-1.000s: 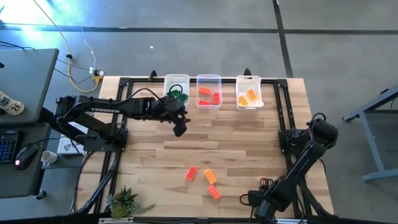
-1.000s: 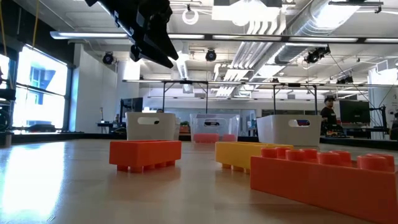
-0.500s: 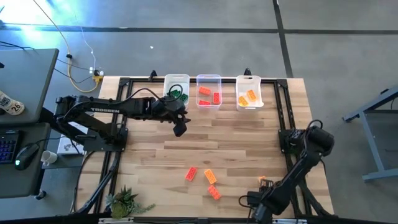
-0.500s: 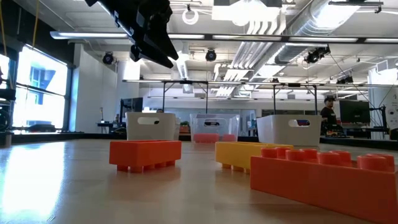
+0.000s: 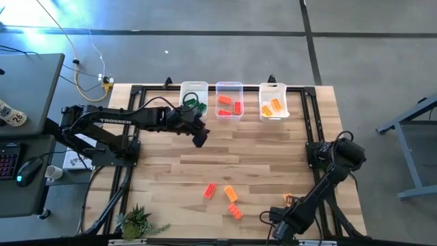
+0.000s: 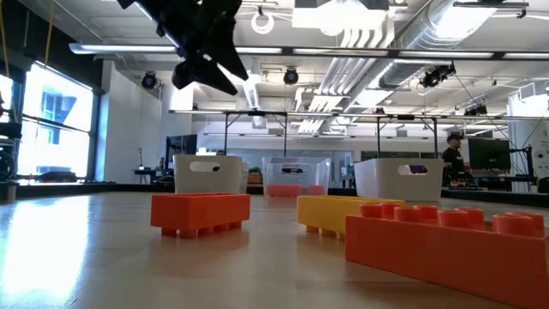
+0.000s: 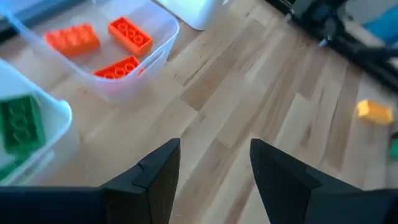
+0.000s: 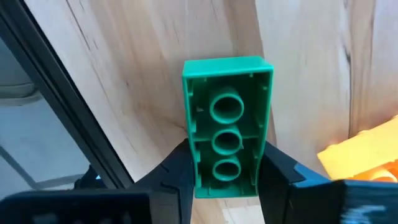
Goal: Sort & place blocks by color
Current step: Put the green game piece into the left white bin
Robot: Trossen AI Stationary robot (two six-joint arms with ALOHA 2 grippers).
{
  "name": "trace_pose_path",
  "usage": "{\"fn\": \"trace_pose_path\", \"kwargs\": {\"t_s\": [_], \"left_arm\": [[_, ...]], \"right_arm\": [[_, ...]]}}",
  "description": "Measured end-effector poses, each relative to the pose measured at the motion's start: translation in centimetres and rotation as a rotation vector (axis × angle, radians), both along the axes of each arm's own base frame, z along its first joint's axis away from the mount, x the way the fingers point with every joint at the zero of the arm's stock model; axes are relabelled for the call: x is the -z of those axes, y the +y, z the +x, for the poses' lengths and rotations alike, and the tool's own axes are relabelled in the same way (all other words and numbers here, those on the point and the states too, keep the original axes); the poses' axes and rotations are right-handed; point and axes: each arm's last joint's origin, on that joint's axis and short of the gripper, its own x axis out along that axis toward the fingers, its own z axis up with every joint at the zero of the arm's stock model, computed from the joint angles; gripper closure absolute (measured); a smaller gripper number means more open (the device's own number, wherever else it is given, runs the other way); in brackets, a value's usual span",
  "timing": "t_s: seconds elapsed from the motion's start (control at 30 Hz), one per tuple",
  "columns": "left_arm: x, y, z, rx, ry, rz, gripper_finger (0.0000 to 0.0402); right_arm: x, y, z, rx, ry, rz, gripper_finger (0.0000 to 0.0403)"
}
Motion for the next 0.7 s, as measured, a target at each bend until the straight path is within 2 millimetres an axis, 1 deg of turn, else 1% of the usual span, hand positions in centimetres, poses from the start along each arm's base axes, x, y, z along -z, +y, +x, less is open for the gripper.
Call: {"fn": "trace_pose_path", "kwargs": {"t_s": [0.13, 0.27, 0.37, 0.5, 0.7], "left_arm": [[0.0, -0.1, 0.0, -0.010, -0.031, -0.087, 0.0218], [-0.1, -0.3, 0.2, 0.039, -0.059, -0.130, 0.0218], [-0.3, -0.4, 0.4, 0.044, -0.092, -0.170, 0.0218], [-0.4, -0.4, 0.5, 0.034, -0.123, -0.233, 0.0218], [-0.4, -0.5, 0.5, 0.054, -0.129, -0.268, 0.0218]], "right_arm": [[-0.5, -0.9, 1.6, -0.018, -0.016, -0.030, 0.0299], [-1.5, -2.6, 4.1, -0.046, -0.124, -0.136, 0.0299], [-2.5, -3.8, 6.0, -0.077, -0.197, -0.186, 0.0299], [-3.9, -6.2, 8.9, -0.112, -0.302, -0.304, 0.0299], [-6.0, -9.6, 12.2, -0.195, -0.404, -0.484, 0.0299]]}}
